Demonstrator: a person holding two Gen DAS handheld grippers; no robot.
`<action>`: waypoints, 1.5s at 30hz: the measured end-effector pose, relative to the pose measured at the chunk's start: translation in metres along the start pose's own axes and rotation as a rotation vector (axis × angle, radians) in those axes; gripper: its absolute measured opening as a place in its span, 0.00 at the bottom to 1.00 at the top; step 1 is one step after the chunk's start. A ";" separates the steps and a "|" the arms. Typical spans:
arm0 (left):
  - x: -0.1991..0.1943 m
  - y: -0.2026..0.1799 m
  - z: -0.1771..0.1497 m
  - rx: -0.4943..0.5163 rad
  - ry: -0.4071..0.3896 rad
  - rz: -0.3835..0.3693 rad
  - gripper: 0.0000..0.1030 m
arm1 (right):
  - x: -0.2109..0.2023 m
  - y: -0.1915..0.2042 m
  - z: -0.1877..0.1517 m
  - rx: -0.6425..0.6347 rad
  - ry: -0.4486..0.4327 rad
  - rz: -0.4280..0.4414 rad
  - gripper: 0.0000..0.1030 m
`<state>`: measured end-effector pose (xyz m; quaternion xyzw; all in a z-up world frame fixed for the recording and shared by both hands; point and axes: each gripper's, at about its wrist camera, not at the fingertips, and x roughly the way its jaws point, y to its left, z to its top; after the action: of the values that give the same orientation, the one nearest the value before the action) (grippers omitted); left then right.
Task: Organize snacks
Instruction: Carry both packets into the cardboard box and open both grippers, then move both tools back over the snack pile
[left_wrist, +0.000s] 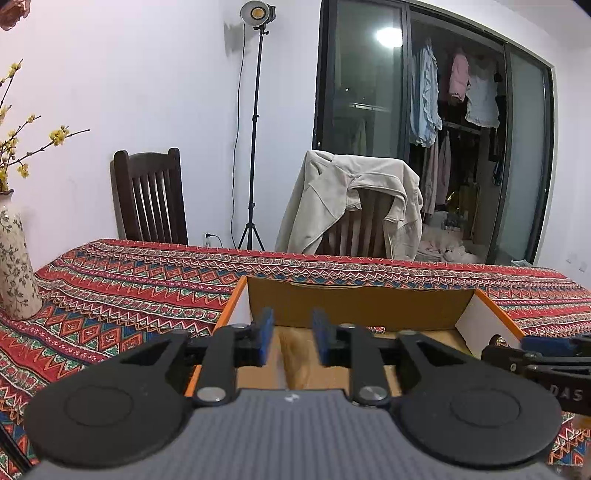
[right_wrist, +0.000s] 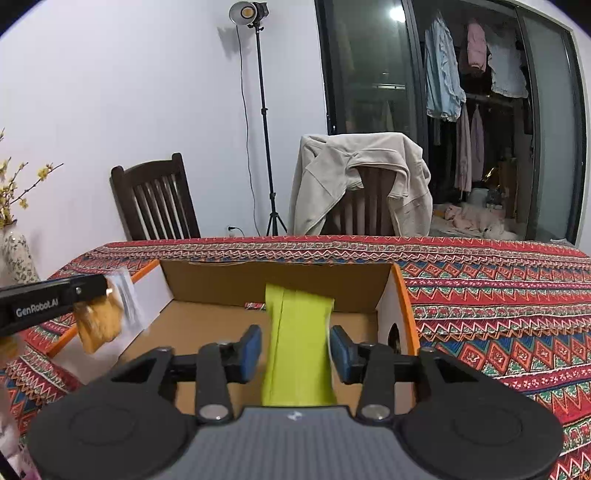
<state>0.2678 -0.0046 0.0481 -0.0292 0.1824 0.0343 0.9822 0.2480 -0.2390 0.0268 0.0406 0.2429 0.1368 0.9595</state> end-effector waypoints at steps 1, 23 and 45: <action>-0.001 0.001 -0.001 -0.006 -0.004 -0.001 0.65 | -0.002 0.000 0.000 0.002 -0.008 0.003 0.79; -0.046 0.002 0.017 -0.062 -0.074 -0.004 1.00 | -0.051 0.011 0.008 -0.015 -0.129 0.007 1.00; -0.135 0.027 -0.022 -0.016 -0.032 -0.034 1.00 | -0.156 0.035 -0.052 -0.073 -0.137 0.030 1.00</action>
<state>0.1321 0.0129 0.0749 -0.0395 0.1661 0.0193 0.9851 0.0826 -0.2494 0.0570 0.0186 0.1710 0.1570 0.9725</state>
